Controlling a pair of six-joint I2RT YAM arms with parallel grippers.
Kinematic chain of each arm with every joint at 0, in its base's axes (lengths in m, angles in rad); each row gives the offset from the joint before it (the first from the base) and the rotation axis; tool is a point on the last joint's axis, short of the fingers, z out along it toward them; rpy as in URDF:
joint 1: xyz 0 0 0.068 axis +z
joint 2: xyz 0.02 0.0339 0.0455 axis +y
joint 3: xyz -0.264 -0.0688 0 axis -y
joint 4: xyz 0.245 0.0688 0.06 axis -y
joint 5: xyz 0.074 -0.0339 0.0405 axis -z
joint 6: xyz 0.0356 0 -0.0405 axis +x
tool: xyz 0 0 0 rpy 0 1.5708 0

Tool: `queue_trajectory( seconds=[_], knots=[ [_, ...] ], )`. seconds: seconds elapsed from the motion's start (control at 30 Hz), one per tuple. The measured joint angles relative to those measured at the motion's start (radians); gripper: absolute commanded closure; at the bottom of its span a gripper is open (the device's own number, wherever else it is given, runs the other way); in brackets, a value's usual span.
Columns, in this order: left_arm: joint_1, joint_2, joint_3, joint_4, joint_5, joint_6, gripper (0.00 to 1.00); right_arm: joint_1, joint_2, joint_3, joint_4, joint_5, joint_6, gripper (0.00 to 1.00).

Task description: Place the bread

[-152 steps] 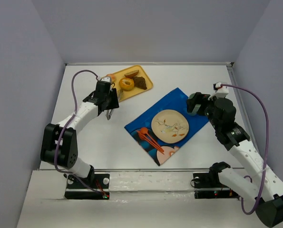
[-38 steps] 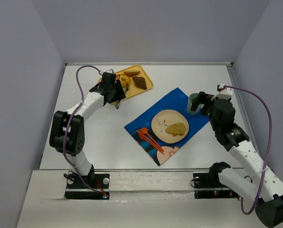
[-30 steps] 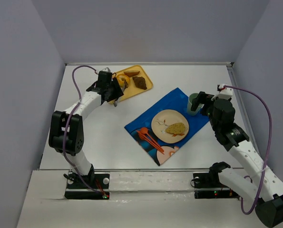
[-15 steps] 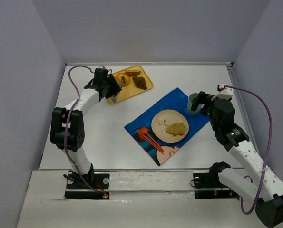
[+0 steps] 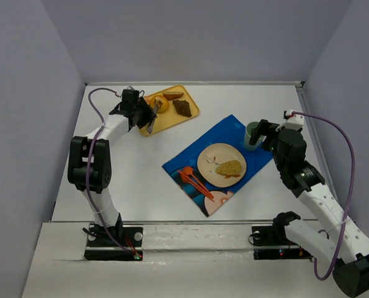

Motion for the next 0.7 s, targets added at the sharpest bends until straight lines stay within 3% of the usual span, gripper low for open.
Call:
queue_trajectory(
  seconds=[0.27, 0.5, 0.7],
  knots=[
    [0.0, 0.021, 0.024, 0.003, 0.007, -0.016, 0.77, 0.0, 0.006, 0.0, 0.0, 0.001, 0.0, 0.0],
    [0.0, -0.004, -0.006, 0.008, 0.007, -0.011, 0.8, 0.0, 0.002, 0.0, 0.0, 0.001, 0.0, 0.0],
    [-0.014, -0.208, -0.169, -0.01, -0.008, 0.005, 0.79, 0.0, -0.013, 0.0, 0.0, 0.001, 0.001, 0.0]
  ],
)
